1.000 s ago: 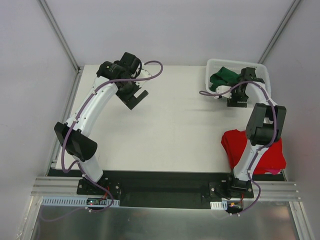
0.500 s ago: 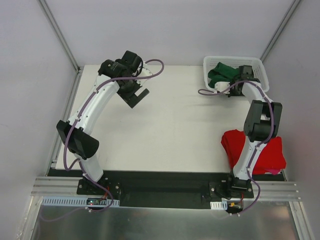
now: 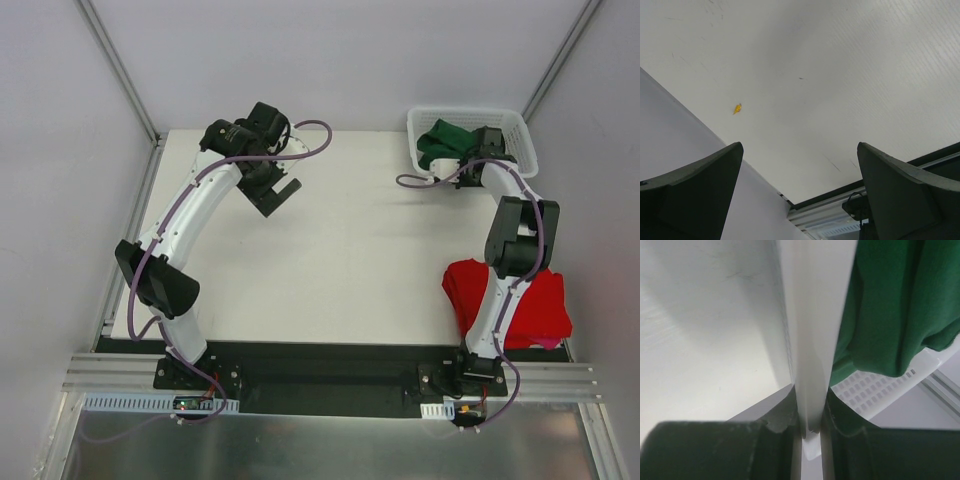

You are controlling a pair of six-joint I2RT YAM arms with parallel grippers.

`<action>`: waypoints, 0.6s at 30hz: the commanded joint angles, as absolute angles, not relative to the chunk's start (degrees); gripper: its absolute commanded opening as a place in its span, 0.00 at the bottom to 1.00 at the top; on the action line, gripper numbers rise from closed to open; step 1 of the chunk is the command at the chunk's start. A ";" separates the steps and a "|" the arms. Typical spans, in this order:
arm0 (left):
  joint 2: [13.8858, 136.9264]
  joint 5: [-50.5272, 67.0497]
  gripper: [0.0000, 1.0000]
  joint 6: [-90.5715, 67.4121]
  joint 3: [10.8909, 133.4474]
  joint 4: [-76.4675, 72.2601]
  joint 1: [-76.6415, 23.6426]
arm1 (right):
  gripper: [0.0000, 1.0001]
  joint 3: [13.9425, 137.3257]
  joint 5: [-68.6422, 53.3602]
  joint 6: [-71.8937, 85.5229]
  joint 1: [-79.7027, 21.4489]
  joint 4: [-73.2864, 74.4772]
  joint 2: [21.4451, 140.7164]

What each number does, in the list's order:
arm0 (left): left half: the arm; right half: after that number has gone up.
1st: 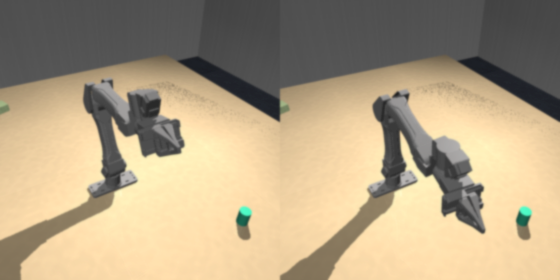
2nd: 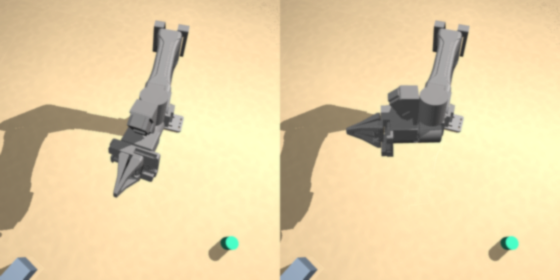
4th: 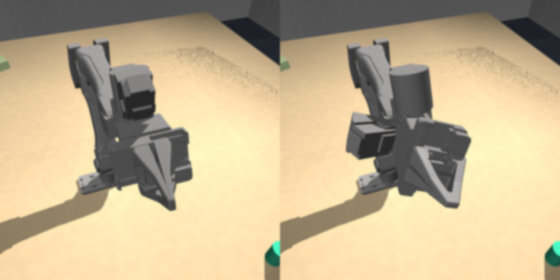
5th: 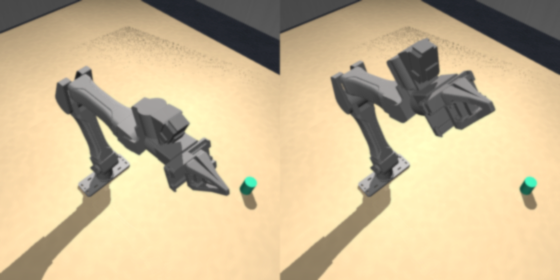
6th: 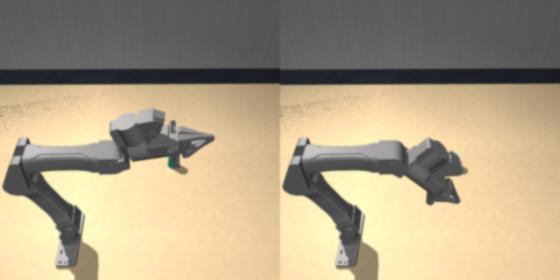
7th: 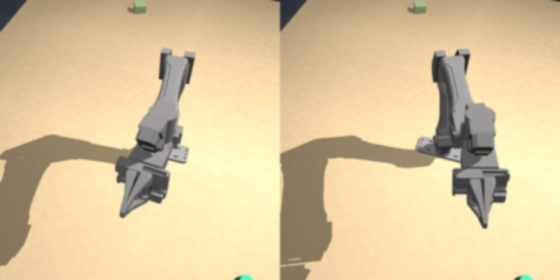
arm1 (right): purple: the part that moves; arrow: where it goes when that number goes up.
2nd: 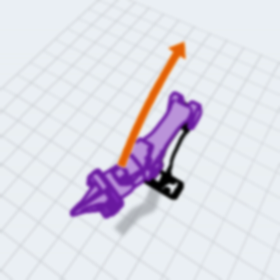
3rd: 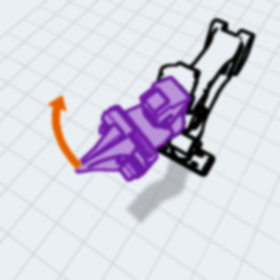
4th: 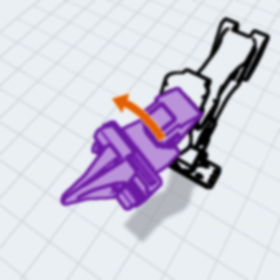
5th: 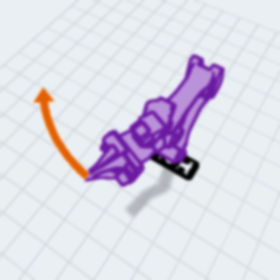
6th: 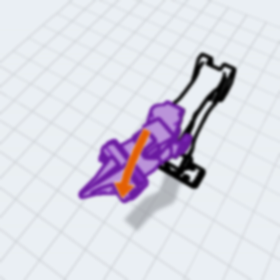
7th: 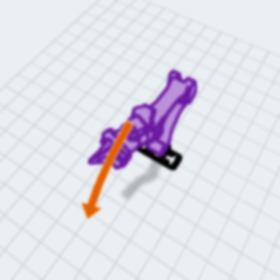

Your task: Fold and stack the t-shirts

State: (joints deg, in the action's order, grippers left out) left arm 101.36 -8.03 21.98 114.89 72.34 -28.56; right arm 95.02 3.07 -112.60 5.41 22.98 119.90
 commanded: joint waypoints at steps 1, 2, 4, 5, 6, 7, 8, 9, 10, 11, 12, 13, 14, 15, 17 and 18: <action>101.43 -9.67 0.99 22.41 116.72 73.74 -29.09 | 0.01 98.35 8.52 -113.65 5.27 21.36 122.25; 101.43 -9.67 0.99 22.41 116.72 73.74 -29.09 | 0.01 98.44 8.61 -113.47 5.27 21.27 122.26; 101.42 -9.67 0.99 22.32 116.72 73.74 -29.09 | 0.01 98.18 8.61 -113.20 5.19 21.36 122.08; 101.43 -9.58 0.99 22.41 116.72 73.74 -29.00 | 0.01 97.91 8.44 -113.12 5.19 21.53 121.99; 101.60 -9.58 0.99 22.33 116.72 73.74 -29.00 | 0.01 97.21 8.52 -113.12 5.19 21.53 121.56; 101.69 -9.67 0.99 22.41 116.81 73.65 -29.09 | 0.01 96.86 8.35 -113.03 5.10 21.53 121.47; 101.78 -9.58 0.99 22.41 116.89 73.74 -29.09 | 0.01 96.68 8.44 -112.85 5.10 21.62 121.29; 101.95 -9.49 0.99 22.41 117.24 73.74 -29.09 | 0.01 96.51 8.61 -112.85 5.10 21.62 121.12; 102.04 -9.41 0.99 22.33 117.33 73.65 -29.09 | 0.01 96.33 8.79 -112.42 5.10 21.71 121.11; 102.13 -9.32 0.99 22.41 117.42 73.74 -29.18 | 0.01 96.33 9.05 -112.33 5.10 21.88 121.11; 102.22 -9.23 0.99 22.33 117.60 73.74 -29.09 | 0.01 96.33 9.40 -112.15 5.10 21.97 121.20; 102.22 -9.14 0.99 22.41 117.68 73.74 -29.09 | 0.01 96.42 9.49 -111.80 5.10 22.15 121.20; 102.22 -9.05 0.99 22.41 117.77 73.74 -29.18 | 0.01 96.42 9.41 -111.36 5.10 22.32 121.03; 102.30 -8.97 0.99 22.41 117.77 73.74 -29.09 | 0.01 96.42 9.40 -110.92 5.10 22.41 120.94; 102.30 -8.88 0.99 22.32 117.77 73.65 -29.09 | 0.02 97.38 9.93 -108.64 5.10 23.11 121.11; 102.39 -8.79 0.99 22.41 117.86 73.74 -29.09 | 0.02 97.82 10.37 -108.20 5.10 23.38 121.46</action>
